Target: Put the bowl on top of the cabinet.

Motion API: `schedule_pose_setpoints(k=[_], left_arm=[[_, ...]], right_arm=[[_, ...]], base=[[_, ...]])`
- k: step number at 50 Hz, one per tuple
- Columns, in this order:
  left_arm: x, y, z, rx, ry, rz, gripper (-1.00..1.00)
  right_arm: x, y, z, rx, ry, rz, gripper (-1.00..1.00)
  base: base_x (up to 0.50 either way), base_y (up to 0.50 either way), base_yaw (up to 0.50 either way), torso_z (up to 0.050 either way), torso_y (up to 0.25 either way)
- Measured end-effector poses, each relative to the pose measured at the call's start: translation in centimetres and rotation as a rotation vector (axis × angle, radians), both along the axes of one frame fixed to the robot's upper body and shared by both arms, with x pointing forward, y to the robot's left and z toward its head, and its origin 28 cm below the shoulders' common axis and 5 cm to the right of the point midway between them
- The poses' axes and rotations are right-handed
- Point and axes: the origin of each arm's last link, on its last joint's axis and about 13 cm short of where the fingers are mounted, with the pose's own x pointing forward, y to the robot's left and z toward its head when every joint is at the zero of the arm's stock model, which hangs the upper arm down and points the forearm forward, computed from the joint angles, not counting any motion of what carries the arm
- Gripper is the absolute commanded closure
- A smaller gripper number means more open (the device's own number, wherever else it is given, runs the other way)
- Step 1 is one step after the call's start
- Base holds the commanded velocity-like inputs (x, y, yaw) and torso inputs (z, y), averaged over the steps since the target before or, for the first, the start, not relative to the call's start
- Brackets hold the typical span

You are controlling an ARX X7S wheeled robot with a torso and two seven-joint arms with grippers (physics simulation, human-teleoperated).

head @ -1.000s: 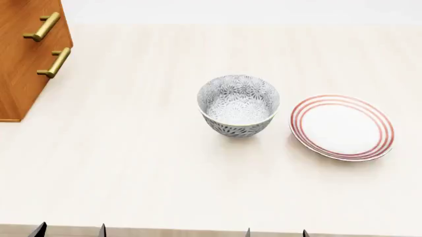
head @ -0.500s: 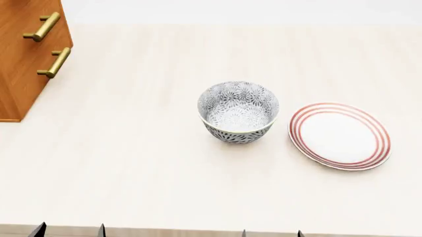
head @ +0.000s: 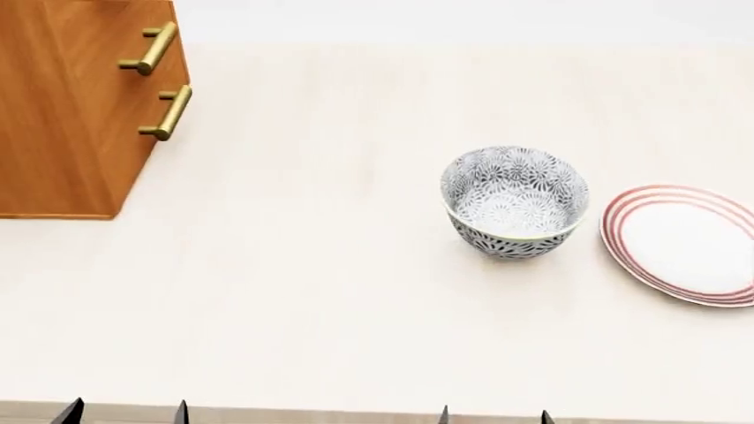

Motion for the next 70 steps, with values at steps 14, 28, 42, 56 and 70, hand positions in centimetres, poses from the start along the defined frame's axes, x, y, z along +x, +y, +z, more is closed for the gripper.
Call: schedule_pose_setpoints(k=[14, 28, 42, 56, 70], left_arm=[[0.0, 0.1, 0.0, -0.004, 0.000, -0.003, -1.00], [0.0, 0.1, 0.0, -0.013, 0.003, -0.008, -1.00], [-0.1, 0.1, 0.0, -0.018, 0.006, -0.013, -1.00], [-0.1, 0.0, 0.1, -0.020, 0.005, -0.014, -1.00], [-1.4, -0.2, 1.3, -0.013, -0.043, -0.030, -1.00]], right_arm=[[0.0, 0.1, 0.0, 0.002, -0.001, 0.008, -1.00], [0.0, 0.2, 0.0, 0.000, 0.020, 0.024, -1.00], [-0.1, 0.3, 0.0, 0.008, 0.032, 0.042, -1.00], [-0.2, 0.3, 0.1, 0.013, 0.029, 0.055, -1.00], [-1.3, 0.3, 0.8, 0.024, -0.012, 0.071, -1.00]], base=[[0.00, 0.39, 0.00, 0.000, 0.000], [0.00, 0.01, 0.00, 0.000, 0.000], [0.11, 0.00, 0.00, 0.000, 0.000], [0.28, 0.00, 0.00, 0.000, 0.000], [0.27, 0.00, 0.00, 0.000, 0.000]])
